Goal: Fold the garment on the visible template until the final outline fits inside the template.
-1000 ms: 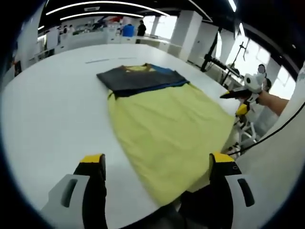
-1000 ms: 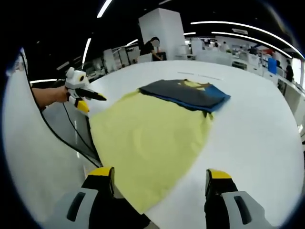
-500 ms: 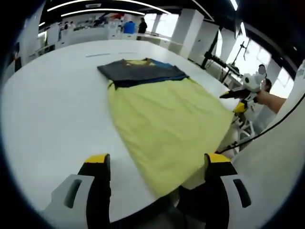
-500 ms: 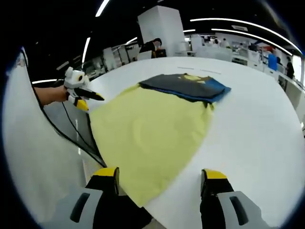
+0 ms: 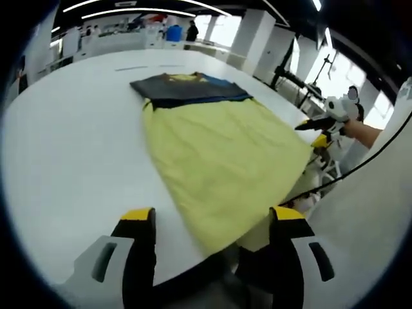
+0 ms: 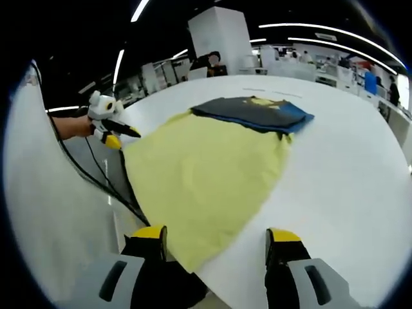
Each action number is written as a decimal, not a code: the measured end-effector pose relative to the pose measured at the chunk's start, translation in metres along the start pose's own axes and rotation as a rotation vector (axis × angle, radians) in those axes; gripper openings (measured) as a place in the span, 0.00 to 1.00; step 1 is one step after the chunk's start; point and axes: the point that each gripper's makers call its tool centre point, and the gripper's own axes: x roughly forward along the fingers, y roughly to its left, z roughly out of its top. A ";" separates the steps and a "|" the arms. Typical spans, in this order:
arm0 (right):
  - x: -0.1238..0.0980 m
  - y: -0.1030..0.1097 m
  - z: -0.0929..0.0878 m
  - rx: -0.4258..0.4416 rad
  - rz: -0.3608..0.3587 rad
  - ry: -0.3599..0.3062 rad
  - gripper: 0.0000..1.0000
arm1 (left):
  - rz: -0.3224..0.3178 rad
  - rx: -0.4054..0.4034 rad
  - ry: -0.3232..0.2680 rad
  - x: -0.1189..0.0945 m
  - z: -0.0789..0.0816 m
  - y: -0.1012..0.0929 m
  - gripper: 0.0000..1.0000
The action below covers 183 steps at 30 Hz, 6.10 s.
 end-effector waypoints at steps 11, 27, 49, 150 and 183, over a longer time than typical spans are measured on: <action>0.000 0.000 0.000 -0.011 0.012 -0.009 0.54 | -0.020 -0.014 0.010 -0.003 -0.005 -0.003 0.50; 0.002 0.009 -0.008 -0.013 0.041 -0.013 0.34 | -0.009 0.010 0.034 -0.004 -0.015 0.000 0.30; -0.007 0.020 -0.026 0.007 0.093 0.030 0.08 | -0.029 -0.015 0.042 -0.006 -0.021 0.002 0.12; -0.011 -0.092 0.145 -0.020 -0.065 -0.157 0.00 | 0.060 0.193 -0.181 0.002 0.155 0.070 0.00; 0.016 -0.136 0.181 -0.018 -0.094 -0.143 0.00 | 0.090 0.231 -0.180 0.028 0.202 0.109 0.00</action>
